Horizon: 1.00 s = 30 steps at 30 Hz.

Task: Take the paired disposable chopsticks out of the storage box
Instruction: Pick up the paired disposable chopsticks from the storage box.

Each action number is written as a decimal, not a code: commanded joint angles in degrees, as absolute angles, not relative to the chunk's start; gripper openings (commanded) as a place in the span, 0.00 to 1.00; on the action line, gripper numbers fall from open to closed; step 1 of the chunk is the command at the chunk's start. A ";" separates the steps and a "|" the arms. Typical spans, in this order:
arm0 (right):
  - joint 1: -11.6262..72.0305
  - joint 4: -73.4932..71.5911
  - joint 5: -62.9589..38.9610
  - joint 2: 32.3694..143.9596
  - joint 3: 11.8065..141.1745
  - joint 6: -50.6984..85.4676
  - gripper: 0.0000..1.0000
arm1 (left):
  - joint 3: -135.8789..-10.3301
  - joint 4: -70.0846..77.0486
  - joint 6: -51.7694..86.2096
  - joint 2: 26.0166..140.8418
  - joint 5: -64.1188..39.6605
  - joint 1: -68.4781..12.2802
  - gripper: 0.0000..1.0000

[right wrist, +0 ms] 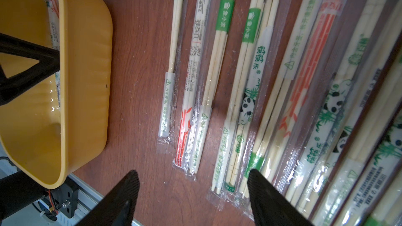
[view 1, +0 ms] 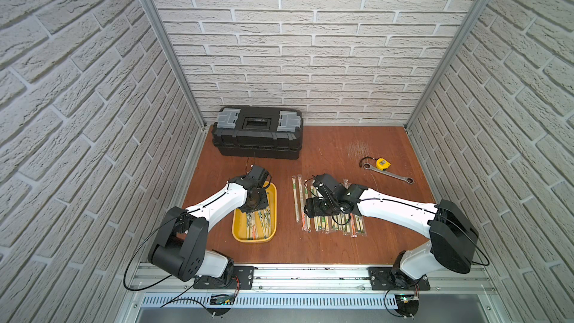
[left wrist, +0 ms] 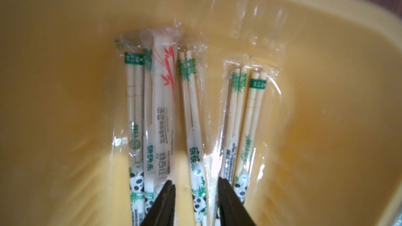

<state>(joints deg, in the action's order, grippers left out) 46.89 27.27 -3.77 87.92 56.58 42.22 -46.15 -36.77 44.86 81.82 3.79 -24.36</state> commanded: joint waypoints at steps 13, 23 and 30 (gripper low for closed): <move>47.29 27.32 -3.43 88.77 59.15 41.49 0.80 | -45.25 -34.99 45.35 88.01 4.49 -23.54 0.33; 47.29 27.86 -2.90 88.00 58.89 41.47 0.80 | -45.24 -33.22 44.47 88.98 3.87 -23.58 0.16; 47.29 27.77 -2.82 87.63 58.80 41.75 0.80 | -47.65 -33.79 42.26 88.64 4.03 -23.56 0.14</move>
<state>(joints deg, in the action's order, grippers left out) 46.89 27.70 -3.66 88.60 57.87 41.63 -46.59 -34.11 43.88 87.55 3.79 -23.99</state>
